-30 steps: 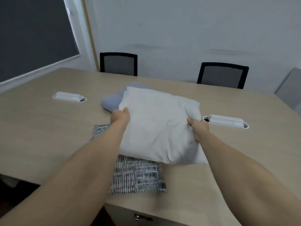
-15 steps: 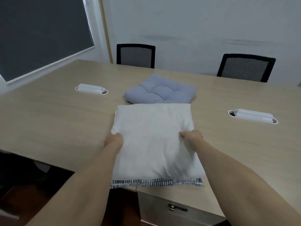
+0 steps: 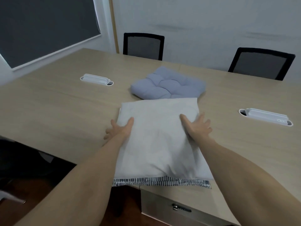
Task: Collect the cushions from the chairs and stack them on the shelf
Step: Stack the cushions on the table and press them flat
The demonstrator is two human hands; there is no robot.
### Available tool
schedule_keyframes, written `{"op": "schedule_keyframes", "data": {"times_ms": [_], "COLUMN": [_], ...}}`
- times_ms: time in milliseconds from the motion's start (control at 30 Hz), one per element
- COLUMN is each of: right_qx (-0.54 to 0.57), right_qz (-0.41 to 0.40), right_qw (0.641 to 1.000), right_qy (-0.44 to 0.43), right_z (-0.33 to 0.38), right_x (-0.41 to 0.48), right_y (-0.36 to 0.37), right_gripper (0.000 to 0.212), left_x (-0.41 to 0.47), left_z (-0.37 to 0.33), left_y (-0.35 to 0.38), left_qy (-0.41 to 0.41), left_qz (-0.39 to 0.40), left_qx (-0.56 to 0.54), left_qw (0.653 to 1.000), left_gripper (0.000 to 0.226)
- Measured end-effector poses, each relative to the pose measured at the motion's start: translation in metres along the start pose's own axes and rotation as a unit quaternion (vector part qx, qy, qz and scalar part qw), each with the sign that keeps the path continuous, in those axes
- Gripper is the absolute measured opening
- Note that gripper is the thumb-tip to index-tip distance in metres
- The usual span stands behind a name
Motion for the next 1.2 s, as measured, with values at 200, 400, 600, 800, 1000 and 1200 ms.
{"op": "schedule_keyframes", "data": {"times_ms": [200, 400, 600, 800, 1000, 1200], "right_qx": [-0.053, -0.038, 0.105, 0.232, 0.297, 0.333], "right_qz": [0.065, 0.104, 0.092, 0.183, 0.183, 0.196], "right_qw": [0.996, 0.994, 0.989, 0.943, 0.931, 0.919], "right_qy": [-0.008, -0.013, 0.049, 0.156, 0.105, 0.076], "right_z": [-0.025, -0.046, -0.072, -0.086, -0.058, -0.043], "right_x": [0.02, 0.037, 0.043, 0.017, -0.006, -0.015], "right_y": [0.059, 0.091, 0.075, 0.061, 0.021, 0.003], "right_gripper": [0.098, 0.105, 0.125, 0.124, 0.101, 0.099], "left_x": [0.023, 0.045, 0.049, 0.037, 0.013, 0.001], "left_z": [0.024, 0.036, 0.045, 0.039, 0.008, -0.016], "left_y": [0.043, 0.069, 0.067, 0.06, 0.034, 0.028], "left_qy": [0.002, -0.017, -0.047, -0.012, 0.025, 0.031], "left_qz": [0.029, 0.031, 0.076, 0.252, 0.299, 0.345], "left_qx": [0.036, 0.029, -0.072, -0.176, -0.208, -0.222], "left_qw": [0.999, 0.999, 0.993, 0.951, 0.931, 0.912], "left_gripper": [0.114, 0.121, 0.138, 0.103, 0.1, 0.075]}}
Point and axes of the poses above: each hand's wrist, its own x-axis towards the middle knuckle, its own y-axis out of the palm, z = x × y, the point moved 6 cm from there along x, towards the middle knuckle, and after that the axes turned 2 degrees about -x, right-handed, at the moved point
